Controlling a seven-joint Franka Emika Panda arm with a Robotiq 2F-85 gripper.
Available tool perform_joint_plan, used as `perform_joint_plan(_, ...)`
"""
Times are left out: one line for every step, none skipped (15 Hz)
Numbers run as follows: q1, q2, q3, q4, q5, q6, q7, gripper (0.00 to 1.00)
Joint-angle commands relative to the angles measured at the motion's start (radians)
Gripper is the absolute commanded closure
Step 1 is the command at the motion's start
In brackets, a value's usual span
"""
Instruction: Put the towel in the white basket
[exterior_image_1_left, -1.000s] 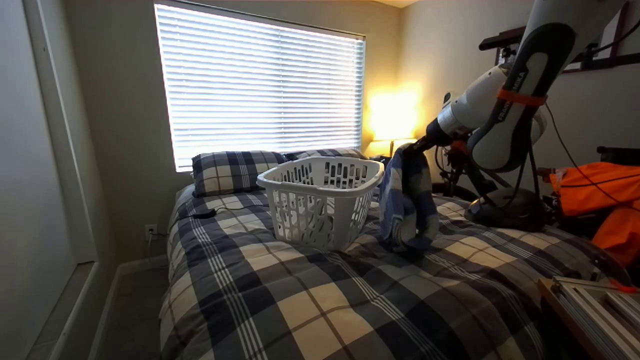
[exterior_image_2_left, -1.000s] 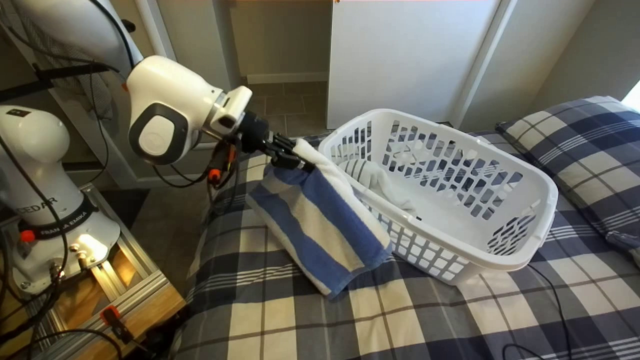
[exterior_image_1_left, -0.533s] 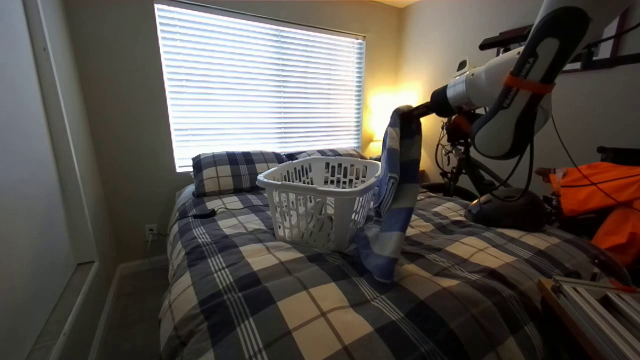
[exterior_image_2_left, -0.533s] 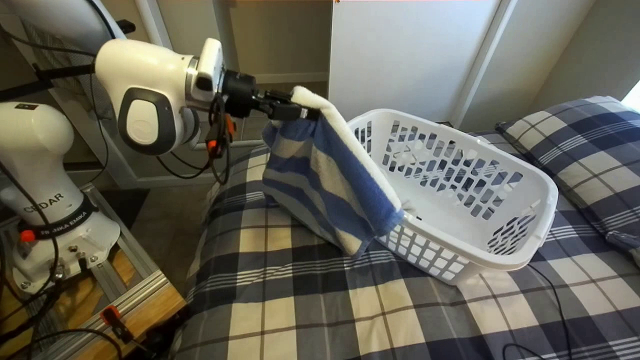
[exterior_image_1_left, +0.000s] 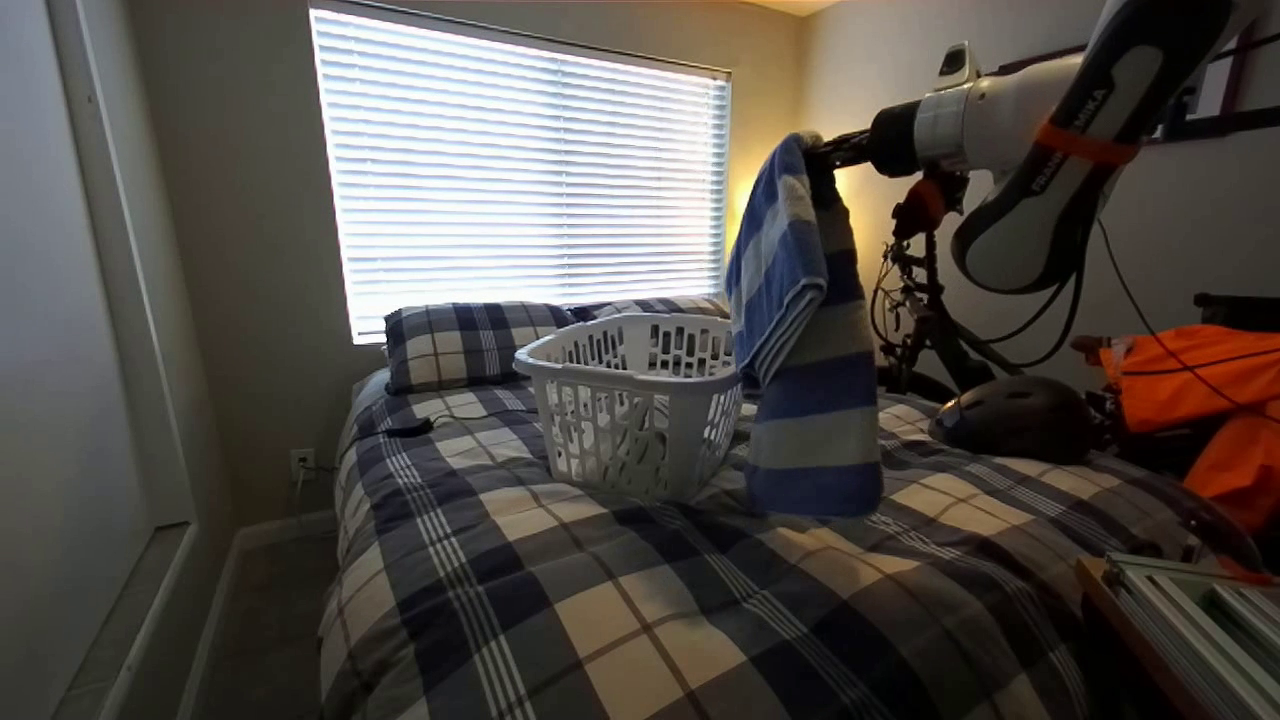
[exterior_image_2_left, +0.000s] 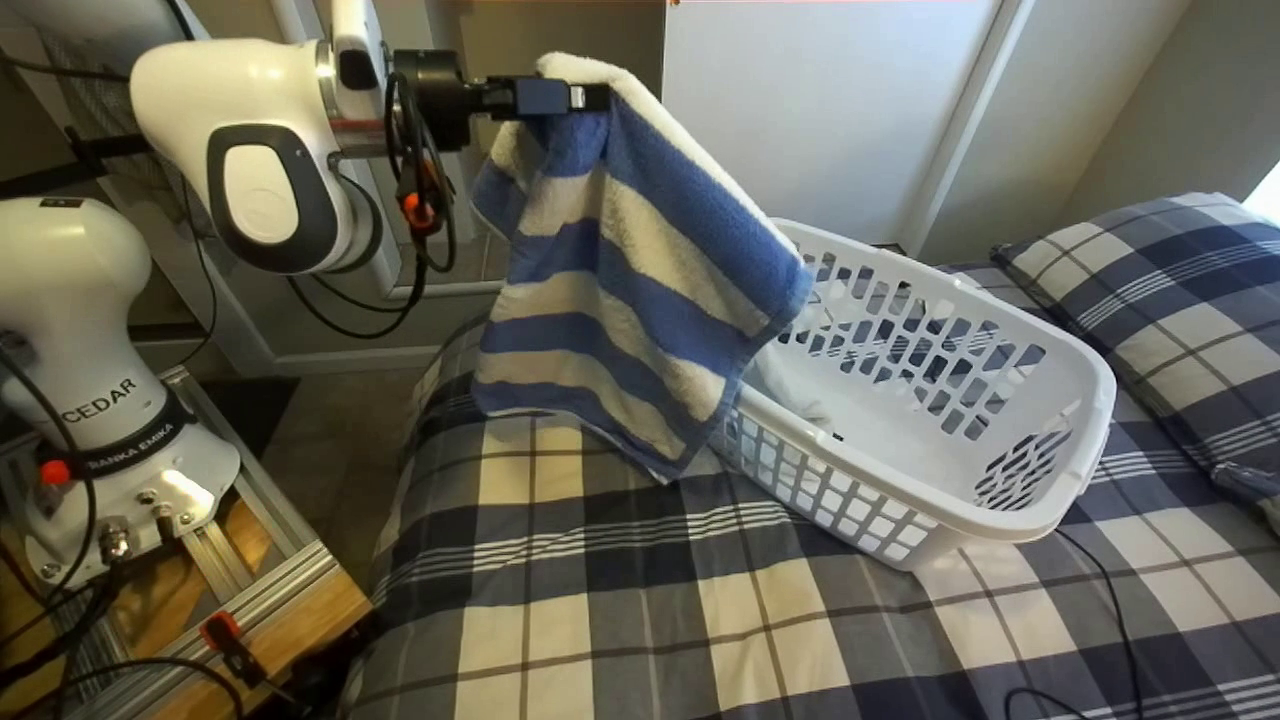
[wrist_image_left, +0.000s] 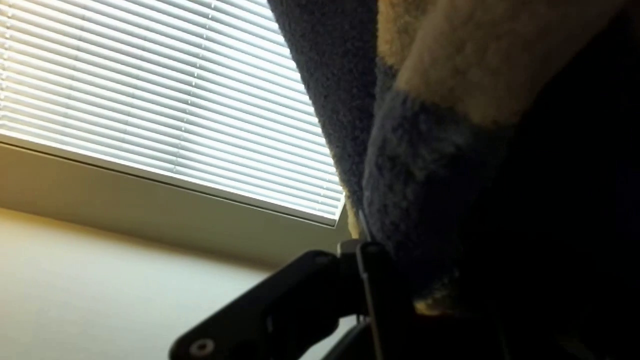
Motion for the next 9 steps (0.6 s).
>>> perform_joint_plan(0.004,0.006,-0.005,0.0,-0.001,0.003,0.002,0.89)
perform_joint_plan(0.005,0.01,-0.005,0.0,-0.002,0.004,0.003,0.89)
perform_joint_plan(0.006,0.011,-0.005,0.0,-0.002,0.004,0.004,0.89)
perform_joint_plan(0.006,0.013,-0.005,0.0,-0.002,0.004,0.004,0.89)
perform_joint_plan(0.006,0.013,-0.005,0.0,-0.002,0.004,0.004,0.89)
perform_joint_plan(0.006,0.013,-0.005,0.0,-0.002,0.005,0.004,0.89)
perform_joint_plan(0.031,0.016,-0.031,0.011,-0.032,-0.009,0.043,0.97)
perform_joint_plan(0.037,0.026,-0.019,0.029,0.017,0.015,0.042,0.97)
perform_joint_plan(0.05,0.03,-0.02,0.045,0.042,0.022,0.056,0.97)
